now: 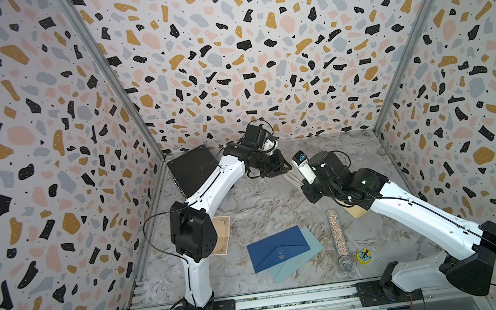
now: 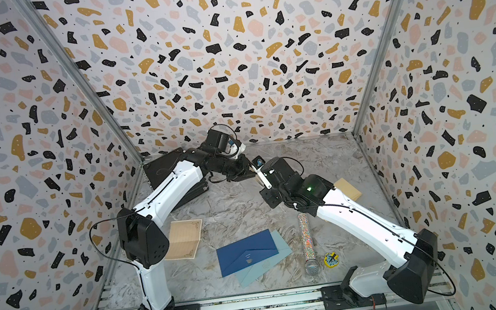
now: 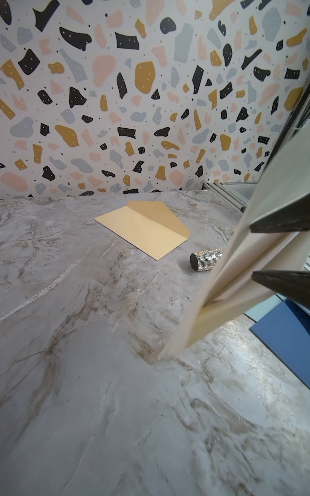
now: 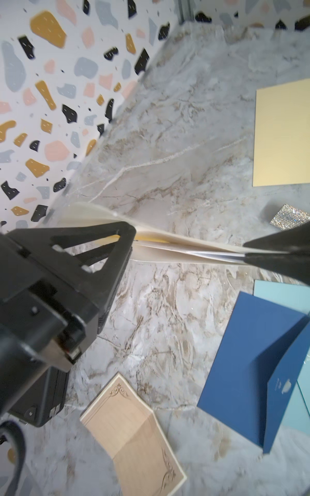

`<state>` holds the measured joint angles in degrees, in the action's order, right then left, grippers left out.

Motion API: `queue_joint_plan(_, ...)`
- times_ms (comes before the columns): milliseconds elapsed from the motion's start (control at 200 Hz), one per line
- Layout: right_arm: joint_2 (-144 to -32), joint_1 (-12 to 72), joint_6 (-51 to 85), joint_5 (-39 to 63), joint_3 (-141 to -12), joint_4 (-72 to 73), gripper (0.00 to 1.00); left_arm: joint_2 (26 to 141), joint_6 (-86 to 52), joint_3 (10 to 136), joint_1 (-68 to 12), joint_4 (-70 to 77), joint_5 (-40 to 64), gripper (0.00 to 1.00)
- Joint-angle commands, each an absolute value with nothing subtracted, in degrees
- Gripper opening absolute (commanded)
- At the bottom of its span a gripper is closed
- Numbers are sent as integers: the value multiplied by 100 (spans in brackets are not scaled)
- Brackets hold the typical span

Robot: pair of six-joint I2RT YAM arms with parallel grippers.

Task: Take the letter paper out of the envelope
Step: Take out the letter paper from the envelope.

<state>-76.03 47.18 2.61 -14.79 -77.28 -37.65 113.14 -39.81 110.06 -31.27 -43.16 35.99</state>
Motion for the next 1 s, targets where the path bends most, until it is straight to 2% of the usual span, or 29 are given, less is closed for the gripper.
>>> queue_joint_plan(0,-7540,4936,-224,-2203,-7581,-3104,0,11450,-4331,11041,-3173,-4525,3826,27)
queue_joint_plan(155,-7543,5064,-461,-2690,-7371,-2675,0,11566,-4433,11121,-3173,-4878,3840,25)
queue_joint_plan(390,-7615,5145,-607,-2719,-7264,-2459,0,11559,-4566,10970,-3173,-4753,3811,22)
queue_joint_plan(496,-7586,5181,-580,-2709,-7225,-2417,0,11567,-4587,10965,-3173,-4713,3817,15)
queue_joint_plan(621,-7578,5191,-571,-2677,-7186,-2447,0,11509,-4685,10951,-3173,-4577,3843,0)
queue_joint_plan(811,-7682,5117,-414,-2547,-7110,-2690,0,11373,-4972,11047,-3148,-4222,3990,0)
queue_joint_plan(996,-7843,4708,32,-2253,-7102,-3002,0,11295,-5576,11192,-3028,-3968,4195,0)
